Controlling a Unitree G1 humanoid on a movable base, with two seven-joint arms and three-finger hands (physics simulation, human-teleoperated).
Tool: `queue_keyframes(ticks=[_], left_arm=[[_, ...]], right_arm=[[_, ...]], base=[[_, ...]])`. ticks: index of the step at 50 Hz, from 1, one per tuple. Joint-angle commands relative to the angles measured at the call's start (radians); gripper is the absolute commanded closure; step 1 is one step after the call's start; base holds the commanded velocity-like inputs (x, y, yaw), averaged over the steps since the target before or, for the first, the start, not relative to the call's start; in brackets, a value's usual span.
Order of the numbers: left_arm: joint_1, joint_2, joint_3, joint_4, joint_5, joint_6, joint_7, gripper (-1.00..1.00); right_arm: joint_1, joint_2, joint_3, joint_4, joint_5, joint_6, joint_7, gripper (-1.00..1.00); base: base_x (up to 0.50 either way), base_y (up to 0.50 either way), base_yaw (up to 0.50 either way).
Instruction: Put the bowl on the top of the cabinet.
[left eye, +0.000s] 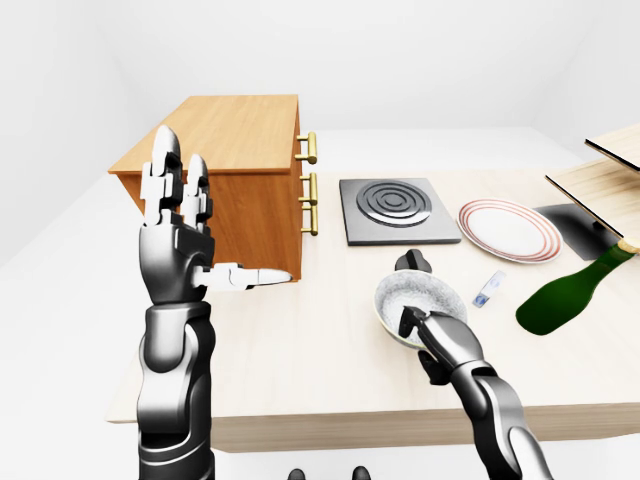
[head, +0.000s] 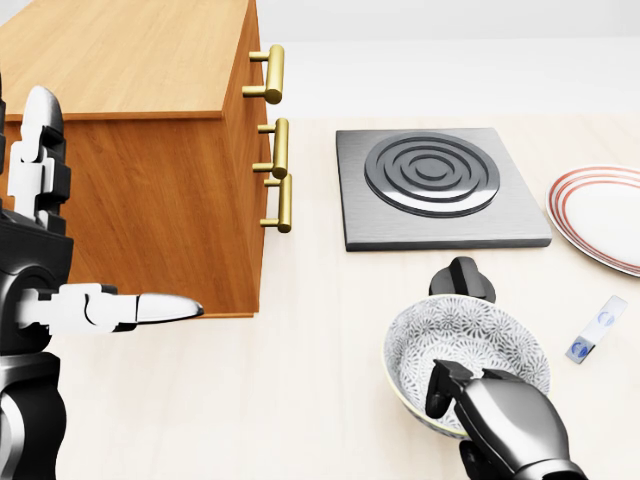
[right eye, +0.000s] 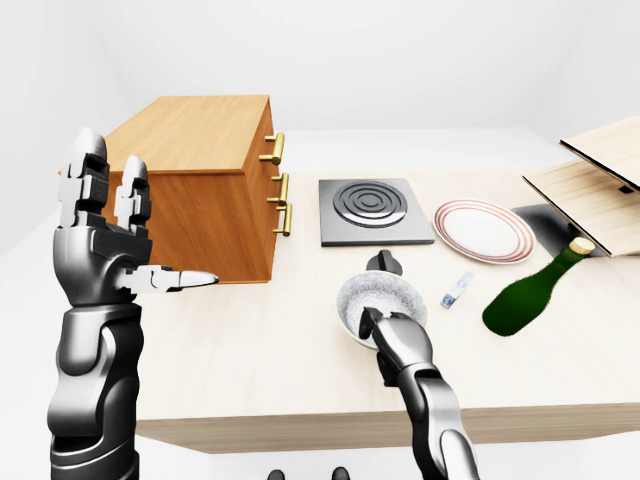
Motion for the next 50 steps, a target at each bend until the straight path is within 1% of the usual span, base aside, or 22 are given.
queue_keyframes(ticks=[1, 6, 8, 9, 10, 11, 16, 18, 21, 23, 24, 25, 28, 32, 34, 35, 41, 48, 50], left_arm=[[-0.001, 0.001, 0.001, 0.0, -0.002, 0.0, 0.0, -1.0], [-0.005, 0.003, 0.003, -0.002, -0.004, 0.0, 0.002, -1.0], [-0.007, 0.003, 0.004, -0.004, -0.004, 0.0, 0.002, -1.0], [-0.007, 0.004, 0.004, -0.005, -0.004, 0.0, 0.002, -1.0], [-0.006, 0.003, 0.004, -0.003, -0.004, 0.0, 0.002, -1.0], [-0.006, 0.003, 0.004, -0.001, -0.003, 0.0, 0.003, -1.0], [-0.011, 0.005, 0.005, -0.01, -0.004, 0.0, 0.005, -1.0], [-0.011, 0.004, 0.002, -0.009, -0.003, 0.0, 0.005, -1.0], [-0.013, 0.004, 0.001, -0.017, -0.003, 0.0, 0.006, -1.0], [-0.017, 0.005, 0.004, -0.019, -0.005, 0.0, 0.007, -1.0], [-0.018, 0.006, 0.005, -0.021, -0.005, 0.0, 0.008, -1.0], [-0.02, 0.006, 0.006, -0.021, -0.006, 0.0, 0.009, -1.0], [-0.024, 0.007, 0.006, -0.022, -0.006, 0.0, 0.01, -1.0], [-0.03, 0.01, 0.008, -0.024, -0.009, 0.0, 0.011, -1.0], [-0.035, 0.012, 0.011, -0.024, -0.012, 0.0, 0.011, -1.0], [-0.035, 0.012, 0.011, -0.024, -0.012, 0.0, 0.011, -1.0], [-0.034, 0.013, 0.011, -0.035, -0.013, 0.0, 0.013, -1.0], [-0.027, 0.012, 0.012, -0.05, -0.015, 0.0, 0.016, -1.0], [-0.027, 0.012, 0.012, -0.05, -0.015, 0.0, 0.016, -1.0]], right_arm=[[0.015, 0.005, 0.008, -0.019, 0.037, 0.0, 0.027, 1.0], [0.036, 0.022, 0.018, -0.112, 0.053, 0.0, 0.089, 1.0], [0.045, 0.034, 0.024, -0.202, 0.077, 0.001, 0.15, 1.0], [0.046, 0.035, 0.023, -0.205, 0.077, 0.001, 0.152, 1.0], [0.045, 0.044, 0.027, -0.246, 0.088, 0.011, 0.185, 1.0], [0.039, 0.057, 0.036, -0.308, 0.103, 0.03, 0.235, 1.0], [0.014, 0.067, 0.043, -0.426, 0.143, 0.067, 0.321, 1.0], [0.012, 0.073, 0.047, -0.451, 0.161, 0.082, 0.344, 1.0], [0.016, 0.072, 0.048, -0.475, 0.185, 0.09, 0.36, 1.0], [0.007, 0.077, 0.056, -0.505, 0.196, 0.109, 0.384, 1.0], [0.002, 0.081, 0.058, -0.518, 0.205, 0.121, 0.385, 1.0], [-0.01, 0.088, 0.063, -0.537, 0.217, 0.142, 0.385, 1.0], [-0.039, 0.085, 0.071, -0.567, 0.217, 0.175, 0.385, 1.0], [-0.069, 0.08, 0.072, -0.602, 0.232, 0.175, 0.385, 1.0], [-0.116, 0.083, 0.078, -0.614, 0.229, 0.175, 0.385, 1.0], [-0.118, 0.082, 0.079, -0.615, 0.229, 0.175, 0.385, 1.0], [-0.253, 0.061, 0.059, -0.606, 0.241, 0.175, 0.385, 1.0], [-0.425, -0.001, 0.002, -0.562, 0.289, 0.175, 0.385, 1.0], [-0.462, -0.042, -0.042, -0.554, 0.331, 0.175, 0.385, 1.0]], base=[[0.0, 0.0, 0.0], [0.0, 0.0, 0.0], [0.0, 0.0, 0.0], [0.0, 0.0, 0.0], [0.0, 0.0, 0.0], [0.0, 0.0, 0.0], [0.0, 0.0, 0.0], [0.0, 0.0, 0.0], [0.0, 0.0, 0.0], [0.0, 0.0, 0.0], [0.0, 0.0, 0.0], [0.0, 0.0, 0.0], [0.0, 0.0, 0.0], [0.0, 0.0, 0.0], [0.0, 0.0, 0.0], [0.0, 0.0, 0.0], [0.0, 0.0, 0.0], [0.0, 0.0, 0.0], [0.0, 0.0, 0.0]])
